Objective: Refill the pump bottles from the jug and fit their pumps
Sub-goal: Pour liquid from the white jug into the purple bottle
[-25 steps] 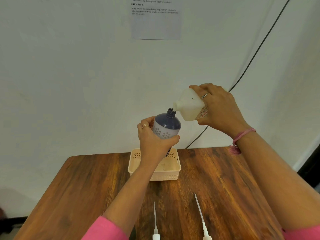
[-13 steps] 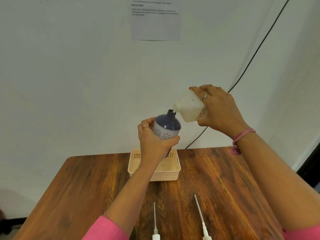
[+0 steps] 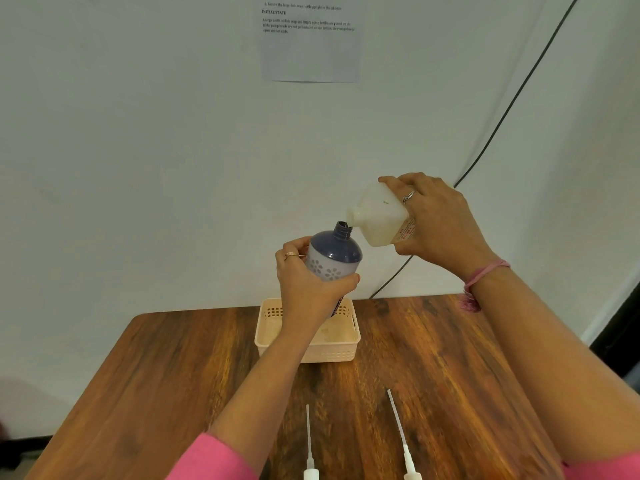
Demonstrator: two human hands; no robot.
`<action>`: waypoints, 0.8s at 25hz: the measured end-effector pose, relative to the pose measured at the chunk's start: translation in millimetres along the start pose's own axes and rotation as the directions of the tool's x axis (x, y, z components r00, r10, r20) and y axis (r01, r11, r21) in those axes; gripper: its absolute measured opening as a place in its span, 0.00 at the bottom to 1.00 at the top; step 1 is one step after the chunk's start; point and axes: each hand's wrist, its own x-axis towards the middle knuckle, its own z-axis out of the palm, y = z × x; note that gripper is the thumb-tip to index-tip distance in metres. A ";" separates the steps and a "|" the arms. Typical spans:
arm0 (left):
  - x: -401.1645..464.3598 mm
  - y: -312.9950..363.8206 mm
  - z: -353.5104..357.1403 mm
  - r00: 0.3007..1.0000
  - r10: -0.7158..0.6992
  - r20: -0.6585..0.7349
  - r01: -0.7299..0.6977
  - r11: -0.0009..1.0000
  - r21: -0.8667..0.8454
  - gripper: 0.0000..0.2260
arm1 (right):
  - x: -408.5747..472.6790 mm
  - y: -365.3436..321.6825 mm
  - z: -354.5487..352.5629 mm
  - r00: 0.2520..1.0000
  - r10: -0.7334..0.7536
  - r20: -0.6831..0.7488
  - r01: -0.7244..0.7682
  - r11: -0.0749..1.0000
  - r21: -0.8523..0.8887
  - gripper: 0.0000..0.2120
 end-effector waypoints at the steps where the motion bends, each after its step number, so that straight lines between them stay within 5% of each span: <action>1: -0.2 0.1 0.1 1.000 -0.003 -0.001 0.003 1.000 0.000 0.37 | -0.3 0.2 0.3 1.000 0.002 0.004 -0.002 1.000 -0.001 0.46; 20: -10.9 2.8 4.7 0.998 -0.054 0.022 0.054 0.998 -0.022 0.37 | -14.0 10.2 10.1 0.998 0.049 0.025 -0.051 0.995 0.087 0.47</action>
